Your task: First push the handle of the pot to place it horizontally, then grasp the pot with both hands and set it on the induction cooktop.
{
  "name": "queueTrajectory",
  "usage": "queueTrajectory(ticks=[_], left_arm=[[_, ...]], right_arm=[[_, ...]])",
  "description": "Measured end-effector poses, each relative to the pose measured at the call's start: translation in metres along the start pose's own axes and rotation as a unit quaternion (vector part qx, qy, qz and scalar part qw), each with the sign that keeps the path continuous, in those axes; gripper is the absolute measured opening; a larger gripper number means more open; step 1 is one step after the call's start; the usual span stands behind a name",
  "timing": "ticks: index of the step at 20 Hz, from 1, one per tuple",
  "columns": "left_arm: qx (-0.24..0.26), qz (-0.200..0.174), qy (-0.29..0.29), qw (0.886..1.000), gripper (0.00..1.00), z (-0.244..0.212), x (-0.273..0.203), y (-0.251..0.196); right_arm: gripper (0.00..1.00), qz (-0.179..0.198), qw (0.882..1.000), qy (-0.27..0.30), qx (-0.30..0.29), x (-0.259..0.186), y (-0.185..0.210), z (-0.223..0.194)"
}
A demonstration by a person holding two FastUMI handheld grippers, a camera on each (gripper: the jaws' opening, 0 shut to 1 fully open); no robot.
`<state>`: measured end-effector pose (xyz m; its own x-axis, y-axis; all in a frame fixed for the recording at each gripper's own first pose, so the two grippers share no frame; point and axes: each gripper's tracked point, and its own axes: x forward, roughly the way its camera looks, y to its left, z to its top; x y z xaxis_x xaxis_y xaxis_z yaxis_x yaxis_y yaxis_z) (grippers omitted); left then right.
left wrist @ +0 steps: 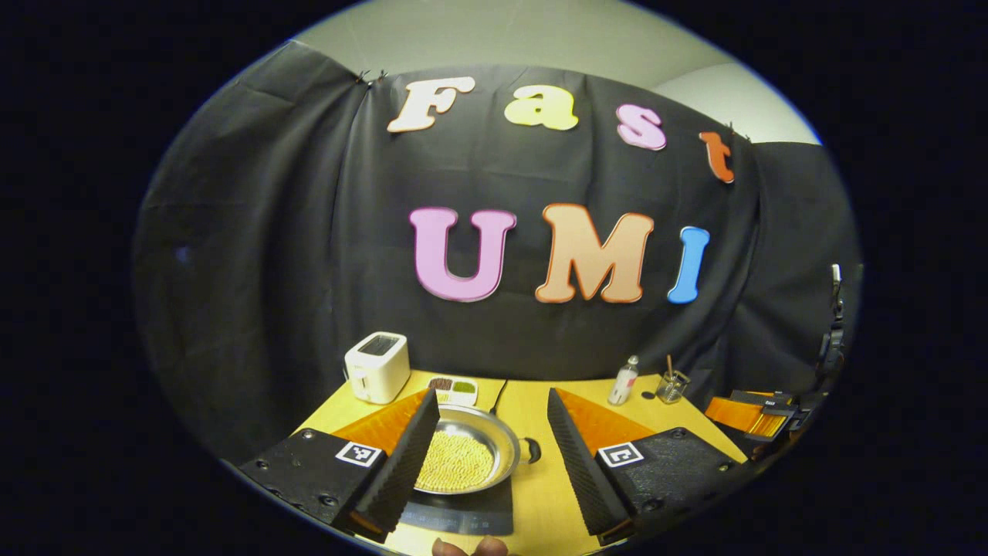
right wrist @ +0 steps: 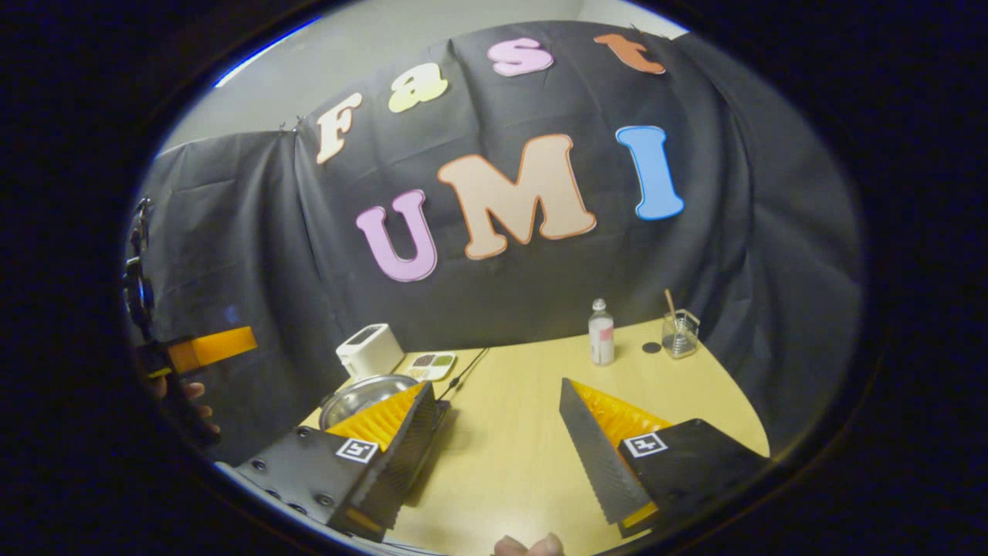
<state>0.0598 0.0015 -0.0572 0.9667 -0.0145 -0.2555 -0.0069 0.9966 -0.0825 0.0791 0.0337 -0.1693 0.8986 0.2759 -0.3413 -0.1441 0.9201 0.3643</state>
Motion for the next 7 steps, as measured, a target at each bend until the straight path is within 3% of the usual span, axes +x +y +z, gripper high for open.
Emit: queueTrajectory(ticks=[1, 4, 6, 7], left_arm=[[0.005, -0.004, -0.017, 1.0, 0.87, 0.012, -0.003, -0.006], [0.015, -0.017, -0.055, 0.998, 0.82, 0.036, -0.018, -0.013], [0.006, -0.018, -0.065, 0.998, 0.86, 0.041, -0.032, -0.011], [0.001, -0.017, -0.072, 0.997, 0.82, 0.045, -0.041, -0.007]], right_arm=[[0.99, -0.003, 1.0, -0.014, -0.007, -0.007, -0.003, 0.009], [0.99, -0.014, 0.997, -0.072, -0.026, -0.028, -0.003, 0.039], [0.99, -0.022, 0.993, -0.102, -0.046, -0.046, 0.004, 0.053], [0.92, -0.026, 0.991, -0.117, -0.066, -0.057, 0.008, 0.059]])
